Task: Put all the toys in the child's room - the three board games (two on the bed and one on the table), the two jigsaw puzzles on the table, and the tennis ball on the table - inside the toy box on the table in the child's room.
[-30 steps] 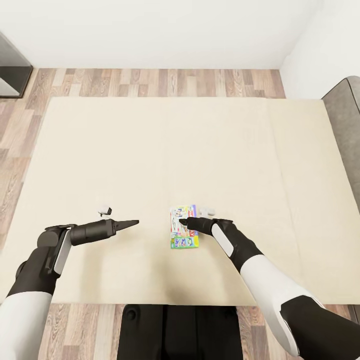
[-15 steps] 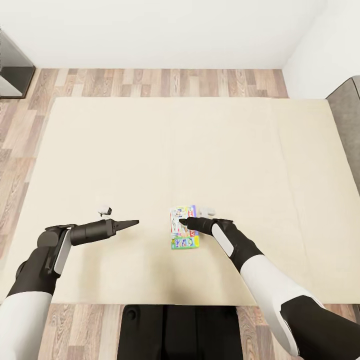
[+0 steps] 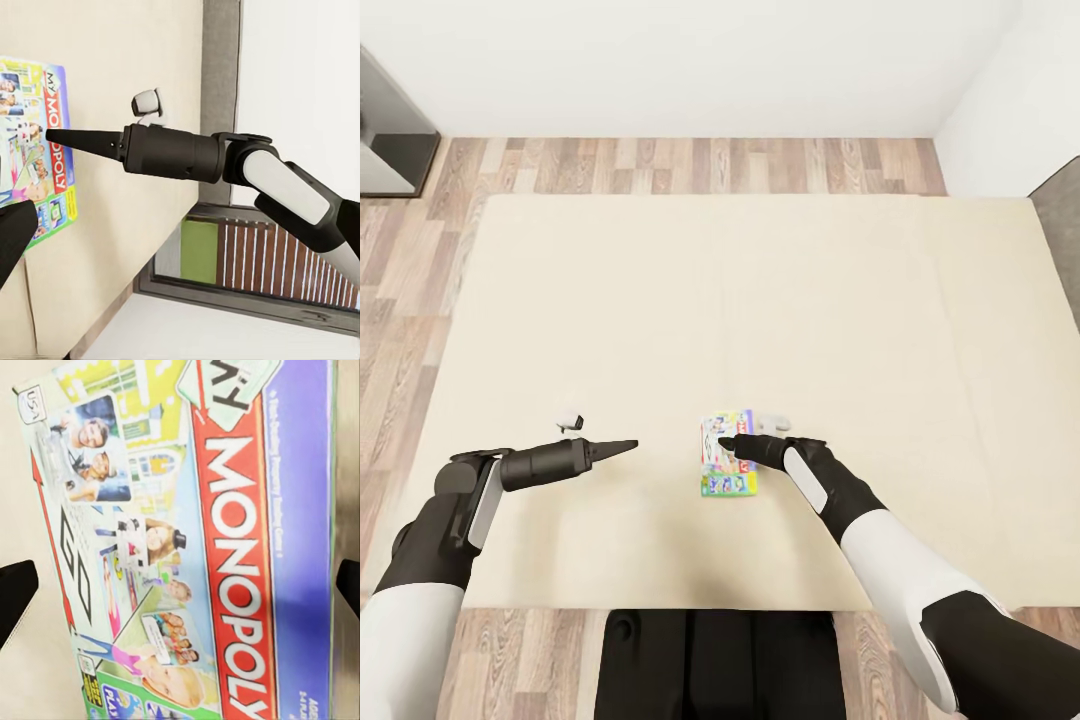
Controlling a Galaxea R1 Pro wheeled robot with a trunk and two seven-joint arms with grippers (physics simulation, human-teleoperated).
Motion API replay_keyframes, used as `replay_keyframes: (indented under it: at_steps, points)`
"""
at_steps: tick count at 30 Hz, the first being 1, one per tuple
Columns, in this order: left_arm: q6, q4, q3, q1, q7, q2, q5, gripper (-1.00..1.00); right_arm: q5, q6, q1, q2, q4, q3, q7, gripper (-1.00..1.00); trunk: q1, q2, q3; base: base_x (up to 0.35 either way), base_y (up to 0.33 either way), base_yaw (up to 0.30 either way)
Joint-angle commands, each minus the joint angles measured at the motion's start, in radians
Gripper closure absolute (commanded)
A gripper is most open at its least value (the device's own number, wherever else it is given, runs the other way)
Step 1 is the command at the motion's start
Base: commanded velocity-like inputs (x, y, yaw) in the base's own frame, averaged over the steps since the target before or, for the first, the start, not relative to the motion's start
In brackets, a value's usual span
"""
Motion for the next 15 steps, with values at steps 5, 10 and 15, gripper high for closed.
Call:
replay_keyframes:
  at_steps: [5,10,15]
  points:
    - [0.010,0.000,0.000,0.000,-0.001,0.001,0.002,-1.00,-0.002,0.004,0.000,0.000,-0.001,0.001,0.001,-1.00,0.001,-0.002,-0.001,0.000,0.166,0.000]
    - [0.010,0.000,0.000,0.000,-0.001,0.001,0.002,-1.00,-0.002,0.004,0.000,0.000,-0.001,0.001,0.001,-1.00,0.001,-0.002,-0.001,0.000,0.166,0.000]
    - [0.010,0.000,0.000,0.000,-0.002,0.001,0.003,-1.00,-0.002,0.004,0.000,0.000,-0.001,0.001,0.001,-1.00,0.001,-0.002,-0.001,0.000,0.163,0.000]
